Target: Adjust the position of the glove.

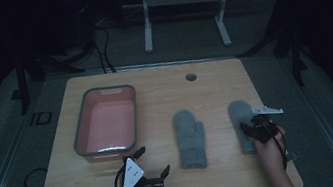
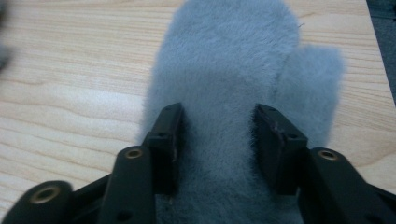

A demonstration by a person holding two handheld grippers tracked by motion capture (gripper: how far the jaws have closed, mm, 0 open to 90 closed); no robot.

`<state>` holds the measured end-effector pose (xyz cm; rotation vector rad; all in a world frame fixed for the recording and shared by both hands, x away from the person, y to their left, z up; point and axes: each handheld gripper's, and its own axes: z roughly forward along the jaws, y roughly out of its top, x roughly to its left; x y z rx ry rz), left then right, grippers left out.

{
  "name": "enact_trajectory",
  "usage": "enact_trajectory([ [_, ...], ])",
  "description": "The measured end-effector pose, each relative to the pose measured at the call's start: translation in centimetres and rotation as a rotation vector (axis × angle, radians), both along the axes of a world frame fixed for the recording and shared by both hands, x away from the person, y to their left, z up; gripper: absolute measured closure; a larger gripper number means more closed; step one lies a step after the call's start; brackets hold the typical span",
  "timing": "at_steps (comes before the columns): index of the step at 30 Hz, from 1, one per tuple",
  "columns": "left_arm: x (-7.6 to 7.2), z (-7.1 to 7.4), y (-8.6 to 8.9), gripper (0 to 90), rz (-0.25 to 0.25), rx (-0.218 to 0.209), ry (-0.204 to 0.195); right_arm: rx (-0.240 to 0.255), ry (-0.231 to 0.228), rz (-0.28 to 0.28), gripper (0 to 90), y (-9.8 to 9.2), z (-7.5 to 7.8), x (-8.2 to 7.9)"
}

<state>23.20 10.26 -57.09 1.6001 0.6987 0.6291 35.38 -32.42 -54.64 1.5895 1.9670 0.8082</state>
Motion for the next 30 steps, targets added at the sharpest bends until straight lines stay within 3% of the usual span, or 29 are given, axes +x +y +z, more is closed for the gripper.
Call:
enact_trajectory([
  [8,0.0,0.0,0.0,1.0,0.003,0.001,0.001,-0.052,-0.023,-0.033,76.7,1.1,-0.1,-0.4],
  [12,0.0,0.0,0.0,1.0,0.003,0.001,0.0,-0.032,-0.019,-0.06,79.9,1.3,0.3,-0.4],
  [20,0.0,0.0,0.0,1.0,0.003,0.005,-0.002,0.001,-0.059,-0.091,80.3,2.2,3.4,-0.7],
  [30,0.0,0.0,0.0,1.0,0.002,0.006,-0.004,0.052,-0.112,-0.1,80.3,5.4,7.0,-1.4],
])
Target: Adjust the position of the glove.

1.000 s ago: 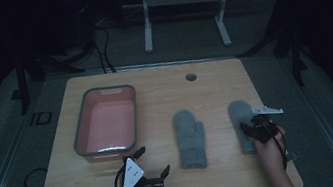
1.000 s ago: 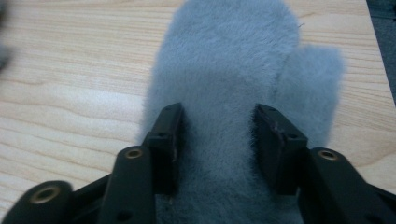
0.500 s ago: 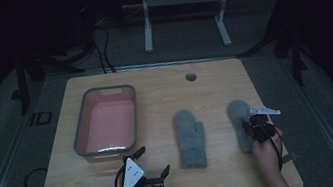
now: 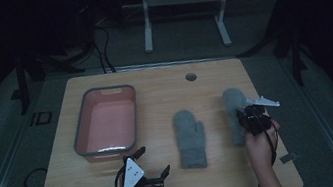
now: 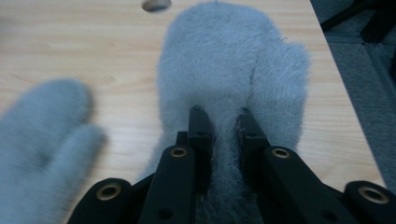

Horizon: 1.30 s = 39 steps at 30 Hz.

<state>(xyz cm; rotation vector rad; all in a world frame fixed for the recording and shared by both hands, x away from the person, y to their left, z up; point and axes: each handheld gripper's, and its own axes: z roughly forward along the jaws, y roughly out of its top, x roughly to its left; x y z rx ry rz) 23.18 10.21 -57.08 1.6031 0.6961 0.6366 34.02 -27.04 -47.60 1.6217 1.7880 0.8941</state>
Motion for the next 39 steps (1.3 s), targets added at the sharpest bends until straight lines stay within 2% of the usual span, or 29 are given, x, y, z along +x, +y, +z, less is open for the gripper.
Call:
enact_trajectory([
  [6,0.0,0.0,0.0,1.0,0.0,-0.001,0.0,0.045,0.007,0.009,80.2,2.7,0.5,-0.1],
  [10,0.0,0.0,0.0,1.0,-0.001,-0.002,0.0,0.055,0.025,0.049,80.2,5.0,0.4,-0.2],
  [12,0.0,0.0,0.0,1.0,-0.001,-0.002,0.0,0.075,0.033,0.066,80.3,6.1,0.4,-0.2],
  [20,0.1,0.0,0.2,1.0,-0.002,-0.01,0.012,0.099,0.058,0.135,80.2,10.6,-0.1,-0.3],
  [25,0.0,0.0,0.2,1.0,-0.004,-0.008,0.012,0.1,0.092,0.144,80.2,12.7,-1.0,-0.6],
  [28,-0.1,0.0,0.1,1.0,-0.009,0.005,0.004,0.103,0.111,0.144,80.1,13.6,-1.5,-0.9],
  [35,-0.1,0.0,0.0,1.0,-0.026,-0.008,0.003,0.087,0.125,0.127,80.1,14.4,-2.1,-1.6],
  [39,0.0,0.0,0.0,1.0,-0.024,-0.01,0.007,0.075,0.162,0.133,79.2,14.9,-3.6,-1.4],
])
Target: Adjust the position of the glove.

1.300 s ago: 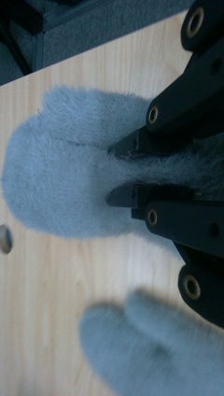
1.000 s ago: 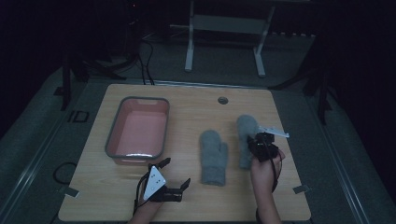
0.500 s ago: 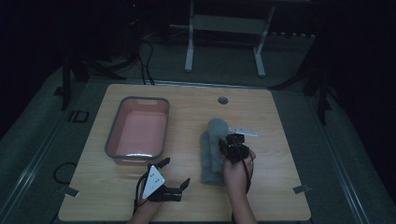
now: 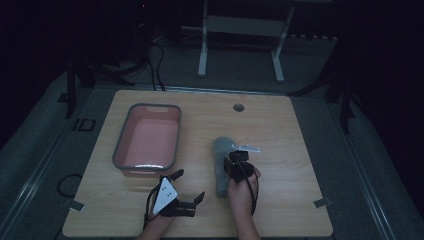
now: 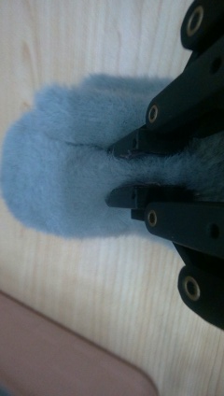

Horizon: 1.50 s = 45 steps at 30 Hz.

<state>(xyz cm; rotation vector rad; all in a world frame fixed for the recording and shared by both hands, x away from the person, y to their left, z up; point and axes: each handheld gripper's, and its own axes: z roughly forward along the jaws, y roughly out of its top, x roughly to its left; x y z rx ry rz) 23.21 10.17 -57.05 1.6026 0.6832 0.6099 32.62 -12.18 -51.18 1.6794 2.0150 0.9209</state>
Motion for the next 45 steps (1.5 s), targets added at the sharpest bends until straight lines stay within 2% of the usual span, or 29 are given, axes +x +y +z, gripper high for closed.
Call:
enact_trajectory([
  [4,0.0,0.0,-0.1,1.0,0.002,0.005,0.0,0.012,0.011,-0.004,76.3,-0.3,-0.8,0.1],
  [8,0.0,0.0,-0.1,1.0,0.002,0.008,0.0,0.042,0.019,0.01,65.4,-0.5,-1.2,0.2],
  [12,-0.1,0.0,-0.1,1.0,-0.002,0.012,-0.003,0.053,0.012,0.038,53.2,-0.3,-1.0,0.1],
  [15,-0.1,0.0,-0.1,1.0,-0.01,0.009,-0.004,0.052,0.0,0.072,48.8,-0.2,-0.4,0.1],
  [17,0.0,0.0,-0.2,1.0,-0.011,0.009,-0.004,0.035,-0.027,0.101,47.1,-0.2,0.1,0.1],
  [20,-0.1,0.0,-0.2,1.0,-0.01,0.01,-0.004,0.018,-0.047,0.164,39.0,-0.4,1.0,0.2],
  [23,-0.1,0.0,-0.2,1.0,-0.011,0.013,-0.005,0.016,-0.05,0.213,36.6,-0.9,1.6,0.3],
  [25,0.0,0.0,-0.2,1.0,-0.009,0.01,-0.001,0.066,-0.078,0.248,34.7,-1.5,2.1,0.5],
  [26,0.0,0.0,-0.2,1.0,-0.006,0.007,0.0,0.07,-0.085,0.252,32.5,-1.8,2.4,0.6],
  [29,0.0,0.0,-0.2,1.0,-0.002,0.01,-0.002,0.076,-0.112,0.309,27.9,-2.5,2.9,1.4],
  [32,0.0,0.0,-0.2,1.0,-0.001,0.008,0.0,0.133,-0.067,0.372,19.6,-3.2,3.0,2.7],
  [36,0.2,0.0,0.0,1.0,0.002,-0.014,0.018,0.137,-0.021,0.454,15.0,-3.1,3.0,4.1],
  [37,0.2,0.0,0.0,1.0,0.003,-0.015,0.024,0.114,-0.029,0.461,15.1,-3.0,3.2,4.3],
  [38,0.2,0.0,0.0,1.0,0.001,-0.016,0.027,0.065,-0.051,0.472,14.7,-2.8,3.3,4.4],
  [40,0.4,0.1,-0.1,1.0,0.004,0.0,0.039,-0.013,-0.112,0.499,14.3,-2.8,3.3,4.3],
  [42,0.6,0.1,-0.4,1.0,-0.005,0.013,0.052,-0.032,-0.126,0.512,13.9,-3.3,3.1,4.2],
  [43,0.7,0.2,-0.6,1.0,-0.009,0.02,0.071,-0.047,-0.138,0.511,13.9,-3.6,3.0,4.1],
  [45,0.9,0.6,-0.9,1.0,-0.015,0.028,0.082,-0.037,-0.161,0.505,14.1,-4.5,3.0,3.8],
])
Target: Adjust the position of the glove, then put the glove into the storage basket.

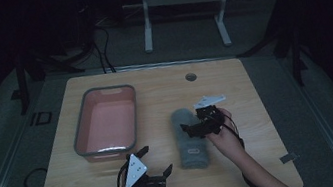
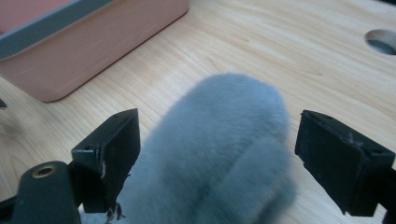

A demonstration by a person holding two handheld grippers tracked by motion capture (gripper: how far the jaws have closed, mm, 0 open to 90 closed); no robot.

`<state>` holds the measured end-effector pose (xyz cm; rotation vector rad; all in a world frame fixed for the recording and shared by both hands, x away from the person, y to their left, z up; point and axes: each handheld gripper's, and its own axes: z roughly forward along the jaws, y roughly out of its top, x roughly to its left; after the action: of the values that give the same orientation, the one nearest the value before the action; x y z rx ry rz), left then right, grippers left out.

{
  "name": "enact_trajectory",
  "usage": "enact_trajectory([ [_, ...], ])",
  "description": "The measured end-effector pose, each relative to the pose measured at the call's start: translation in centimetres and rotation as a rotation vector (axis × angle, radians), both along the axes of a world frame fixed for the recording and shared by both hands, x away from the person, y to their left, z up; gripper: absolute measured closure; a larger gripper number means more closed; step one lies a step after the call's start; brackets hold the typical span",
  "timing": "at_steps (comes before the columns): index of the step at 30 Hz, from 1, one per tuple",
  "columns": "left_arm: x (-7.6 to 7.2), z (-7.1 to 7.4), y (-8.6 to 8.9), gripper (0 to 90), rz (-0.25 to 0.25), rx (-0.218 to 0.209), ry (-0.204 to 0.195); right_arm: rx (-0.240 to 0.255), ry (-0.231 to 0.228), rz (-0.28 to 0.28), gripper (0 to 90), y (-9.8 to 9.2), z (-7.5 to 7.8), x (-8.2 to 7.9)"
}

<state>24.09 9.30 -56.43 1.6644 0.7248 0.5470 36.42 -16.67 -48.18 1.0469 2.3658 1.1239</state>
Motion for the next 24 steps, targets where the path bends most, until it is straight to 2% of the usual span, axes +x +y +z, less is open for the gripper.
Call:
enact_trajectory([
  [2,0.2,0.7,-0.4,1.0,-0.009,-0.001,0.012,0.036,-0.023,0.002,14.1,-1.0,-0.1,-0.3],
  [5,1.2,2.3,-1.4,1.0,-0.05,-0.012,0.08,0.051,-0.107,0.021,14.3,-2.6,-0.9,-0.9],
  [6,1.4,2.5,-1.5,1.0,-0.054,-0.01,0.087,0.051,-0.106,0.023,14.5,-3.3,-1.4,-1.3],
  [8,1.9,3.2,-2.2,1.0,-0.066,0.007,0.109,0.061,-0.092,0.023,14.5,-3.8,-1.8,-1.5],
  [11,2.9,4.0,-3.6,1.1,-0.078,0.048,0.145,0.077,-0.033,0.008,14.5,-4.7,-2.5,-2.0],
  [13,3.9,4.2,-4.3,1.1,-0.083,0.06,0.182,0.081,0.006,-0.002,12.0,-5.0,-2.8,-2.3],
  [14,4.3,4.2,-4.5,1.1,-0.085,0.064,0.192,0.089,0.011,-0.004,10.3,-5.2,-2.9,-2.5],
  [15,4.8,4.2,-4.7,1.6,-0.084,0.057,0.205,0.109,0.018,-0.006,10.3,-5.2,-3.0,-2.6],
  [16,5.2,4.2,-4.8,3.3,-0.068,0.051,0.213,0.135,0.054,0.007,10.3,-5.2,-3.2,-2.5],
  [17,5.2,4.2,-4.8,5.6,-0.068,0.051,0.213,0.135,0.054,0.007,10.3,-5.2,-3.2,-2.5],
  [18,6.4,4.1,-5.0,5.6,-0.057,0.034,0.255,0.133,0.068,-0.004,11.0,-5.0,-3.3,-2.4],
  [19,7.0,4.1,-5.1,6.5,-0.052,0.037,0.281,0.143,0.074,-0.012,20.3,-4.7,-3.6,-2.0],
  [20,7.4,4.0,-5.1,9.3,-0.057,0.032,0.292,0.154,0.071,-0.015,23.3,-4.5,-3.8,-1.9],
  [21,7.7,4.0,-5.4,13.7,-0.041,0.057,0.298,0.153,0.066,-0.038,28.9,-4.4,-3.9,-1.9],
  [22,7.9,4.0,-5.5,15.1,-0.045,0.068,0.305,0.174,0.08,-0.052,37.1,-4.3,-4.1,-1.9],
  [24,8.4,3.7,-6.0,15.8,-0.043,0.111,0.349,0.197,0.101,-0.076,40.9,-4.4,-4.6,-1.9],
])
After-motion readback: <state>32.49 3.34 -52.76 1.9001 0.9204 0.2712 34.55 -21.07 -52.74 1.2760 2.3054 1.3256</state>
